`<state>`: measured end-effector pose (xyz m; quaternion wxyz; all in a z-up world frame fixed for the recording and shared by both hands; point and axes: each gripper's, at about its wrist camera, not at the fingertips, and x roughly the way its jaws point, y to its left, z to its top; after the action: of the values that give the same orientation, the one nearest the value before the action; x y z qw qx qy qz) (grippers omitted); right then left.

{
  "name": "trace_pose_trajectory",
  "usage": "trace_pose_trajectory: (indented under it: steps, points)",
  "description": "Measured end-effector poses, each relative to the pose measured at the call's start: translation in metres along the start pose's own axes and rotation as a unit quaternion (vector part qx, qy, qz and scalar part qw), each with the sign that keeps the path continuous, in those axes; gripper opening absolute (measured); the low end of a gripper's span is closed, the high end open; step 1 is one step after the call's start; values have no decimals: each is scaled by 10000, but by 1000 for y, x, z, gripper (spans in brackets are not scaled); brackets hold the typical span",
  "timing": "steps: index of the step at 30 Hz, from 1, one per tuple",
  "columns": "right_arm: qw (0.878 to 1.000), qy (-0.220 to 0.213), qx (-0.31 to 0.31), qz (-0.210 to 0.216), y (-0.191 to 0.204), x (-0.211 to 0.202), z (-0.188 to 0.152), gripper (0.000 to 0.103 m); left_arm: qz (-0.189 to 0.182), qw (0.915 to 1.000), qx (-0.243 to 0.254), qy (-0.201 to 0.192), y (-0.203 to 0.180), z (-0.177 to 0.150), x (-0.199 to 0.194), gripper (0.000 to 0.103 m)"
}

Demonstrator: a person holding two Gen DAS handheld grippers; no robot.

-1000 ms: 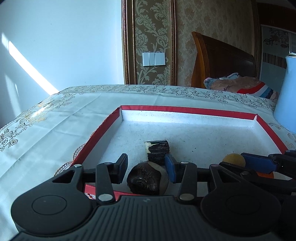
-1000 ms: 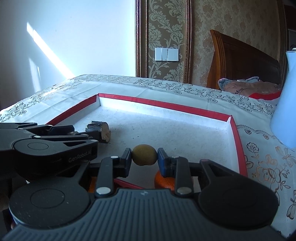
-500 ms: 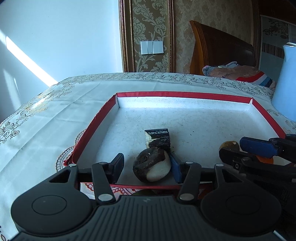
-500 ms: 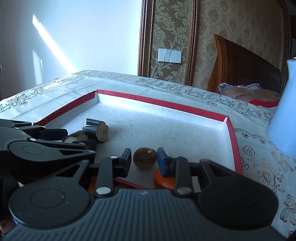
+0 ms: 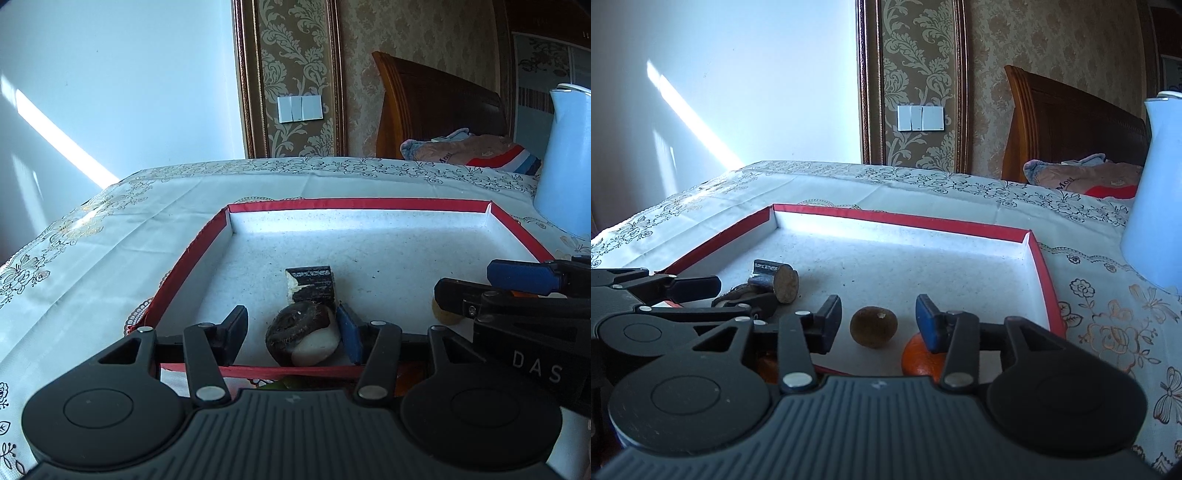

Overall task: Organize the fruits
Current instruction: 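Open the left tool to set the dark fruit in the tray while the right releases the kiwi, then withdraw both tools from the tray toward the fruits on the table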

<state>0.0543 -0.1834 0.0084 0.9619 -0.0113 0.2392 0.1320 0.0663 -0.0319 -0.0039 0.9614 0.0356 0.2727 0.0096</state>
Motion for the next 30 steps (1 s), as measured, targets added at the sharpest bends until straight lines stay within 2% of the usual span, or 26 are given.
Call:
trace_pose_trajectory:
  steps: [5,8,12,16,18,19,22,25,28,29,30]
  points:
    - [9996,-163,233,-5,-9,-10,0,61,24,10000,24,-85,-2,-2,-6,52]
    - [9991,-216,372,69,-14,-15,0,62,26,9999,-7,-107,-1,-1,-7,52]
    - [9972,-509,552,26,-22,-36,0,62,36,9997,-165,-192,5,-4,-15,53]
    - [9939,-721,831,25,-36,-64,-4,62,107,9981,-286,-529,11,-10,-36,53]
    - [9932,-714,912,84,-41,-77,-8,62,39,9972,-353,-664,16,-13,-47,54]
    - [9934,-707,891,119,-42,-85,-12,66,-44,9967,-381,-716,19,-14,-53,54]
    - [9958,-591,681,149,-38,-103,-26,68,-34,9958,-440,-798,27,-22,-66,57]
    - [9979,-420,434,234,-29,-112,-39,68,-108,9953,-548,-795,38,-30,-74,60]
    - [9985,-282,279,372,-17,-113,-48,68,-23,9954,-611,-737,47,-36,-77,60]
    - [9986,-251,237,403,-13,-113,-49,66,-35,9953,-666,-700,51,-38,-78,60]
    - [9988,-187,188,419,-9,-111,-50,60,-45,9951,-732,-668,55,-38,-78,60]
